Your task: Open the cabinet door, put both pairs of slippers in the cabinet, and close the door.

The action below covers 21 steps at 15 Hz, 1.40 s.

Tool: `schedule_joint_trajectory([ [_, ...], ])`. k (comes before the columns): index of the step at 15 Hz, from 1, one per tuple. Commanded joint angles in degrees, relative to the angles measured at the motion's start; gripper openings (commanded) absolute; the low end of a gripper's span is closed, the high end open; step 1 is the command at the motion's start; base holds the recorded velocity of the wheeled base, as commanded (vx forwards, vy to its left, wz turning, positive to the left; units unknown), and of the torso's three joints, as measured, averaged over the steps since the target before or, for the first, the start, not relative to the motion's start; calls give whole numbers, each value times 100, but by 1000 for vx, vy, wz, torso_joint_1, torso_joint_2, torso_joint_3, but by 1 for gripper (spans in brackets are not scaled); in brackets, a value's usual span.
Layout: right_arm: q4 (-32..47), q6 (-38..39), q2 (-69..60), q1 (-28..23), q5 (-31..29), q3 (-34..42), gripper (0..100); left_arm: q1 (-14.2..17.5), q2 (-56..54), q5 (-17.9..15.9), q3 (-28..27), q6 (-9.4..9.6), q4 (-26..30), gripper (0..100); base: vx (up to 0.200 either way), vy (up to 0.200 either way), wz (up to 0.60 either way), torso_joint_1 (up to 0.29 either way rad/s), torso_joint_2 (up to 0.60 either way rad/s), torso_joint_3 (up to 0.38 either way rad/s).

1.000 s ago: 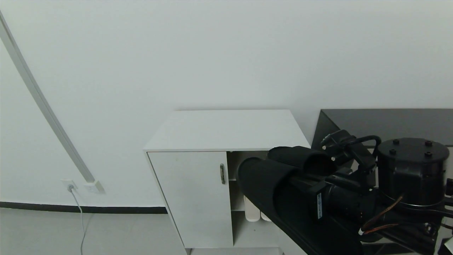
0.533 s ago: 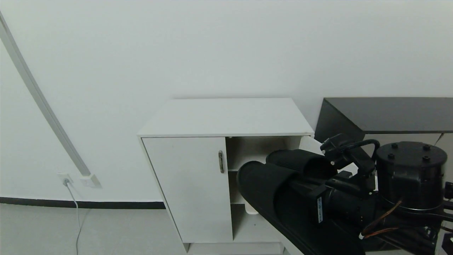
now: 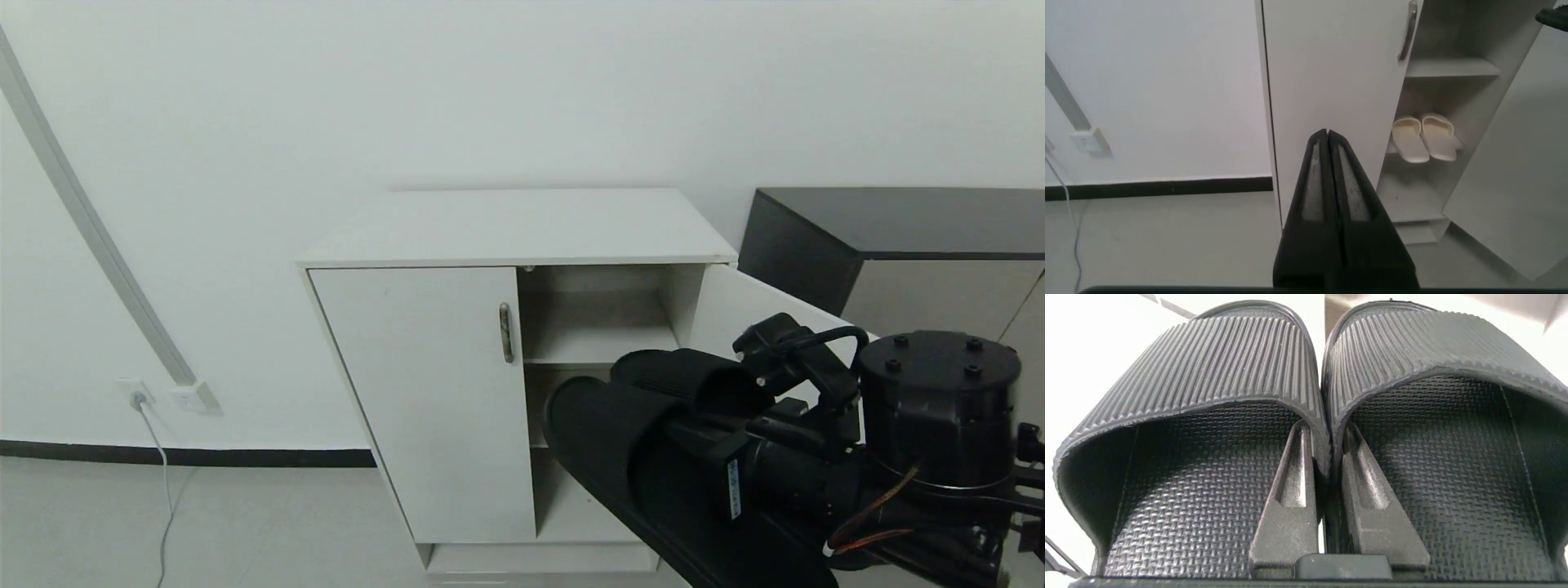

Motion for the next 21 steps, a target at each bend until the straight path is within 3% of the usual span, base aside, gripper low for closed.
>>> schedule_joint_trajectory([
  [1,-1,2,29,14,-1,2,0,2,-1,0,0,0,-1,0,0,0,0,-163,496,320],
  [15,-150,-7,117,66,-1,107,0,2,-1,0,0,9,-1,0,0,0,0,-102,462,357],
  [21,-150,-7,126,110,-10,151,0,2,-1,0,0,9,-1,0,0,0,0,2,44,39],
])
